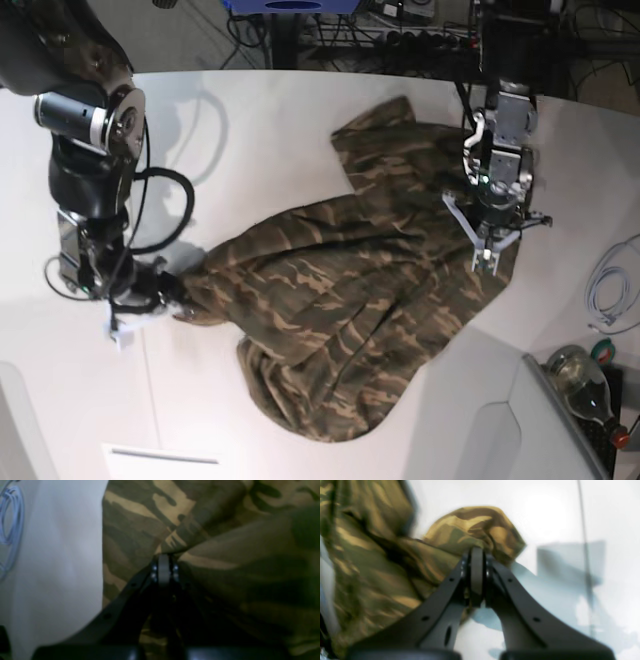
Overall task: Layout the t-shirt on the table in an organized manner, then fold the t-shirt properly
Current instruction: 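Grasp the shirt edge with the right gripper and another with the left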
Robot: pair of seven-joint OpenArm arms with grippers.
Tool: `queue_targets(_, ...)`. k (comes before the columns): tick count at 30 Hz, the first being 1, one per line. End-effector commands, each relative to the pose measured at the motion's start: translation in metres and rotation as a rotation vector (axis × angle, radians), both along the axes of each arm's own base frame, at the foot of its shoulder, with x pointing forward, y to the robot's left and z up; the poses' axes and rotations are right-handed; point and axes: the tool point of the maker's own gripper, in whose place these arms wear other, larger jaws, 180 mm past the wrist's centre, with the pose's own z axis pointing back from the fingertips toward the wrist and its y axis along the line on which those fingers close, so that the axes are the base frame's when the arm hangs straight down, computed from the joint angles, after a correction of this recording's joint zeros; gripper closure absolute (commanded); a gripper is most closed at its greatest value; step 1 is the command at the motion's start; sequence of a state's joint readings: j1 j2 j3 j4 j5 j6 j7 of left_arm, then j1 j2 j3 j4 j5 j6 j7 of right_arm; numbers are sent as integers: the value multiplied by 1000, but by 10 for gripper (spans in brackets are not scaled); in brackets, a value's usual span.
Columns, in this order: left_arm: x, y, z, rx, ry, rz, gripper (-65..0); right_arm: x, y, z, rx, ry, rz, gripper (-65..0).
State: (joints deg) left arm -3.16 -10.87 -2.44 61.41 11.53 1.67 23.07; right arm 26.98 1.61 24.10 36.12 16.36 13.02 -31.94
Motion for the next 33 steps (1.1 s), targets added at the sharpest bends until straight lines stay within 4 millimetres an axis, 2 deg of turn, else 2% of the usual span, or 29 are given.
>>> queue_targets(1,7,4,1,-2,25,12,0,10,-14,14,-22,-48,-11,0)
queue_targets(4,37,8,13,2,-4,20,0,-15,-30,16,-81,-63,-9,0)
queue_targets(8,79,1,31,-14,-43,18,0,-49,-41,34,-158,-101,7,0)
queue_targets(9,91,-10,35,-17,-59,-11,0,-60,-46,41,-183,-109,11,0)
queue_targets(11,107,-31,38,-23,-92,-76,0,-82,-42,48,-203,-117,17,0)
queue_targets(15,126,-79,37,-83,-117,-136,0,-114,-32,67,-229,-151,3,0)
queue_targets(18,136,-102,57,-123,-187,-152,0,-116,-32,75,-241,-170,4,0)
queue_targets(21,124,-99,77,-142,-223,-107,0,-113,-34,76,-246,-174,3,0)
queue_targets(22,114,-96,85,-143,-226,-87,0,-113,-36,76,-250,-174,4,0)
queue_targets(24,89,-102,103,-152,-238,-75,0,-112,-41,78,-268,-176,11,0)
queue_targets(28,20,-115,132,-170,-268,-82,0,-109,-44,80,-274,-181,12,0)
queue_targets(30,-10,-117,140,-177,-274,-87,0,-107,-44,81,-274,-184,12,0)
queue_targets(33,-38,-131,130,-194,-229,-114,0,-109,-42,75,-264,-168,14,0)
